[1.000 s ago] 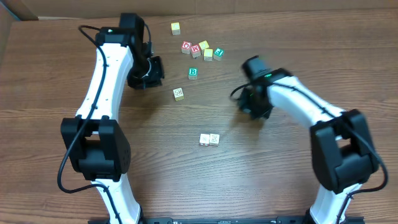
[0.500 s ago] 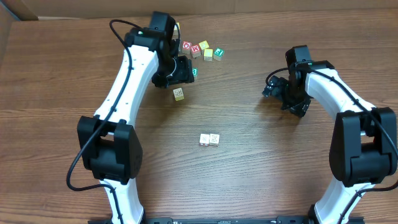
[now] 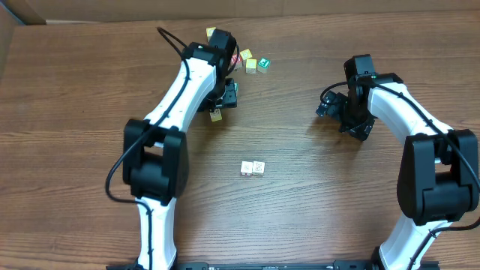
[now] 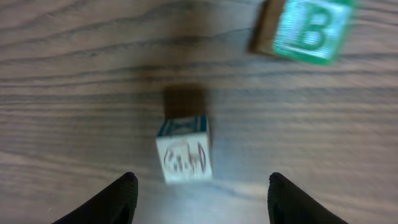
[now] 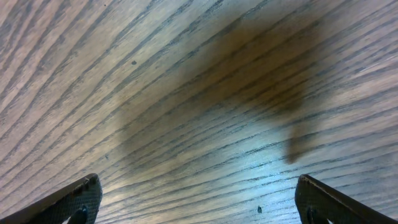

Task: Flip 4 blocks

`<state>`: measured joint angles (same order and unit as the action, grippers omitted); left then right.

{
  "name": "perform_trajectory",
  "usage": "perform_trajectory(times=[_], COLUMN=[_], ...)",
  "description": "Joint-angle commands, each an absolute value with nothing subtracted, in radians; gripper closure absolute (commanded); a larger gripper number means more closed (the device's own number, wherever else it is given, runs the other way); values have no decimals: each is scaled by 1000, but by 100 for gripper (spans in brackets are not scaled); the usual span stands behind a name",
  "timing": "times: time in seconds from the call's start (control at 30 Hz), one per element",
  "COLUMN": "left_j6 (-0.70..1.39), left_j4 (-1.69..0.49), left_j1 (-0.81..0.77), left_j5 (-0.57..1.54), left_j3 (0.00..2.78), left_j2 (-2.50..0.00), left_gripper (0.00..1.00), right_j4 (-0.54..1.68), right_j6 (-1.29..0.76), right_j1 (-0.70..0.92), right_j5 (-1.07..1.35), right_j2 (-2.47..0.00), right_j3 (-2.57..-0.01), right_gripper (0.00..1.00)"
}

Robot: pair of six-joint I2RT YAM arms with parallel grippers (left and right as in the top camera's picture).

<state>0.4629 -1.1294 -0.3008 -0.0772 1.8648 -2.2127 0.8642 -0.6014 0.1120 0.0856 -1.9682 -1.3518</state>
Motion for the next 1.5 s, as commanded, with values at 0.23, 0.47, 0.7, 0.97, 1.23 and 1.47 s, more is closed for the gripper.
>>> perform_trajectory(times=[0.23, 0.47, 0.7, 0.97, 1.23, 1.47], left_j6=[485, 440, 441, 414, 403, 392], left_j4=[-1109, -1106, -1106, -1111, -1169, -1246], left_j1=[-257, -248, -249, -249, -248, -251], left_j5=[-74, -32, -29, 0, 1, 1], left_j3=[1856, 1856, 1856, 1857, 1888, 1888], left_j2=[-2278, -2278, -2278, -2277, -2233, -2071], left_gripper=[56, 62, 72, 83, 78, 78], right_j4=[861, 861, 861, 861, 861, 861], right_j6=[-594, -594, -594, -594, -594, -594], right_j1=[111, 111, 111, 111, 111, 111], right_j5=[80, 80, 80, 80, 80, 80], right_j2=[-1940, -1940, -1940, -1940, -1940, -1940], right_j3=[-1362, -1362, -1362, -1362, -1362, -1362], right_gripper=[0, 0, 0, 0, 0, 0])
